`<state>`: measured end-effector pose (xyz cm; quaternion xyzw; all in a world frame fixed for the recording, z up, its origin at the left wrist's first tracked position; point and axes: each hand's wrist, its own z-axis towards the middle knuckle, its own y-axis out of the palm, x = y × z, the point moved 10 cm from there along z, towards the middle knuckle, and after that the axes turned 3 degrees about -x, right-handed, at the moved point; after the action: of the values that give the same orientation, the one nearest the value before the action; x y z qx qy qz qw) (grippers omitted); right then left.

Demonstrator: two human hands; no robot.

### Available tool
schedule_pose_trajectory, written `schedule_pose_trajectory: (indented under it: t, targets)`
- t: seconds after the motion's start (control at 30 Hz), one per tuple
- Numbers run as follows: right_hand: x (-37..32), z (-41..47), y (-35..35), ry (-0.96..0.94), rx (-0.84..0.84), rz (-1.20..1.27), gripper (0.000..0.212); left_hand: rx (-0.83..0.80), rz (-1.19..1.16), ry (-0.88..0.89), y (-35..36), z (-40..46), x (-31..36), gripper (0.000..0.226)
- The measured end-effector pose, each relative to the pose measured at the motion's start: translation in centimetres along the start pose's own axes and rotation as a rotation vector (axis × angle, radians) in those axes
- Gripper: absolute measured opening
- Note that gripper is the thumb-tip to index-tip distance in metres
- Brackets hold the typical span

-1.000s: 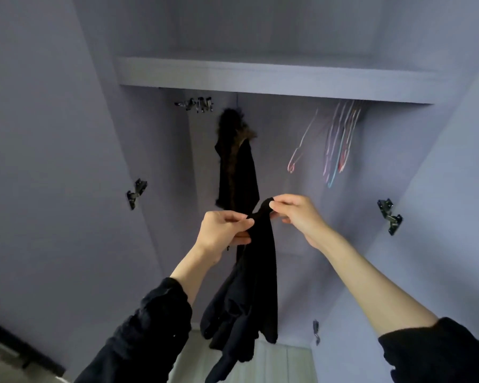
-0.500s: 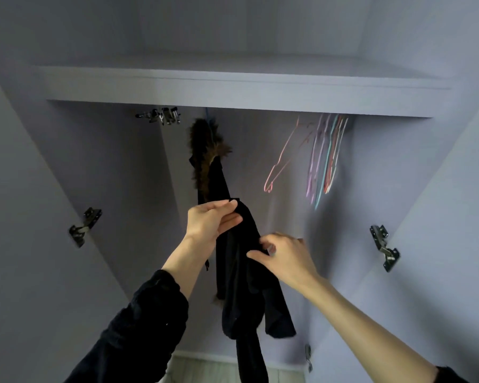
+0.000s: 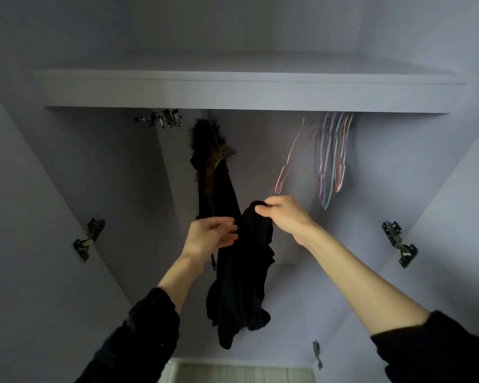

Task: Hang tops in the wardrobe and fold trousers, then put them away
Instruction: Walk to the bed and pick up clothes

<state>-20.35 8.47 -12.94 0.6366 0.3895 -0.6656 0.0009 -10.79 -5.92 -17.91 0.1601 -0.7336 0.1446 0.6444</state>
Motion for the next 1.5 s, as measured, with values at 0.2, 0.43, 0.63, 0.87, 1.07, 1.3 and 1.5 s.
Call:
schedule_pose_trajectory:
  t: [0.2,0.43,0.63,0.87,1.07,1.3,1.5]
  targets:
    - [-3.4,1.1,-1.6,0.064,0.065,0.391,0.013,-0.159,0.439,0.078,1.8,-1.7,-2.5,0.036]
    - [-3.0,1.3,-3.1,0.125,0.128,0.422,0.008,0.002,0.346,0.120,0.1,-1.1,-0.8,0.011]
    - [3.2,0.1,-4.5,0.265,0.217,0.402,0.026,-0.038,-0.085,0.053,-1.5,-0.1,3.3,0.008]
    - [2.7,-1.5,-0.1,0.004,-0.016,0.185,0.029,-0.106,-0.109,0.049,1.8,1.4,7.9,0.008]
    - [1.2,-1.7,-0.6,-0.238,0.102,-0.080,0.032,-0.181,-0.023,0.062,4.0,1.3,8.1,0.014]
    - [-1.2,-0.8,-2.7,-0.357,0.345,-0.100,0.014,-0.161,0.059,0.082,2.2,1.4,8.8,0.008]
    - [-3.3,1.2,-3.9,-0.295,0.189,-0.086,0.016,-0.083,0.285,-0.023,-0.4,2.2,7.1,0.024]
